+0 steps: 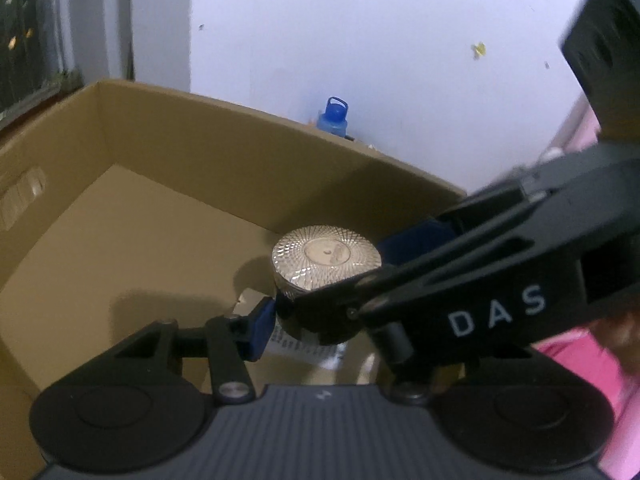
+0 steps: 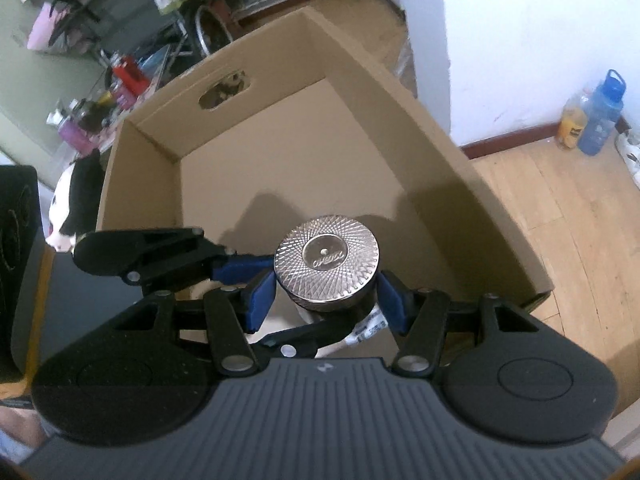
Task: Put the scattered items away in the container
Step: 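Lower the jar into the box and open the right gripper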
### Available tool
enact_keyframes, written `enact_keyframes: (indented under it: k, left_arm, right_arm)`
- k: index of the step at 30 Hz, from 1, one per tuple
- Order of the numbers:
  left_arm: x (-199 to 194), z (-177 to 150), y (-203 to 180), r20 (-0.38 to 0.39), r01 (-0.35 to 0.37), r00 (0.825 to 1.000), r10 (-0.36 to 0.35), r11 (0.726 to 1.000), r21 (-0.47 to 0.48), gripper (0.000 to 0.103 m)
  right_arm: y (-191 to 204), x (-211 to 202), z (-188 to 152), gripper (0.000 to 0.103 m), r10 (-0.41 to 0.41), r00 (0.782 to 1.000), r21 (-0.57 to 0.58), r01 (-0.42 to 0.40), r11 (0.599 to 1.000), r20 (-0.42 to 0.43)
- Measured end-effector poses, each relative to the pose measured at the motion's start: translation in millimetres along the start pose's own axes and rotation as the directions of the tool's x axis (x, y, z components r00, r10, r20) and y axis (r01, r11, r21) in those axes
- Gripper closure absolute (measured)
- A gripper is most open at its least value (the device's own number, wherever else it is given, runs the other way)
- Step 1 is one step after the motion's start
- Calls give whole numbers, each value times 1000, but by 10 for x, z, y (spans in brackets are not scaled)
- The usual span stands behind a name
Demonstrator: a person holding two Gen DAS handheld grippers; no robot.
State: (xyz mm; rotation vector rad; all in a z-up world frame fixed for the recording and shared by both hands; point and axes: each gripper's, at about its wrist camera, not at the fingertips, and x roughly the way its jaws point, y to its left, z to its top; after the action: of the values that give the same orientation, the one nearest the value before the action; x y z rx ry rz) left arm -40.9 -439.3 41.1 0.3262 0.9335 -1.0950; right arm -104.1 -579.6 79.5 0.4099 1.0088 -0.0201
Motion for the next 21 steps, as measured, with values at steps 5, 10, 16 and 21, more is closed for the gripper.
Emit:
enact_keyframes:
  k: [5, 10, 16, 21]
  left_arm:
    - [103, 7, -115, -49, 4, 999, -4, 1000, -1, 51]
    - [165, 154, -76, -35, 36, 999, -39, 996, -81, 93]
    - [339, 182, -67, -102, -11, 995, 5, 998, -64, 72]
    - [352, 86, -78, -155, -63, 986, 60, 998, -17, 84]
  right_arm:
    - [9, -101, -41, 45, -19, 999, -11, 19, 1000, 36]
    - [-82, -352, -56, 45, -38, 993, -4, 38, 999, 113]
    - [-180, -455, -116, 44, -25, 994, 13, 24, 1000, 102]
    - [-201, -458, -159, 44, -21, 995, 23, 19, 1000, 99]
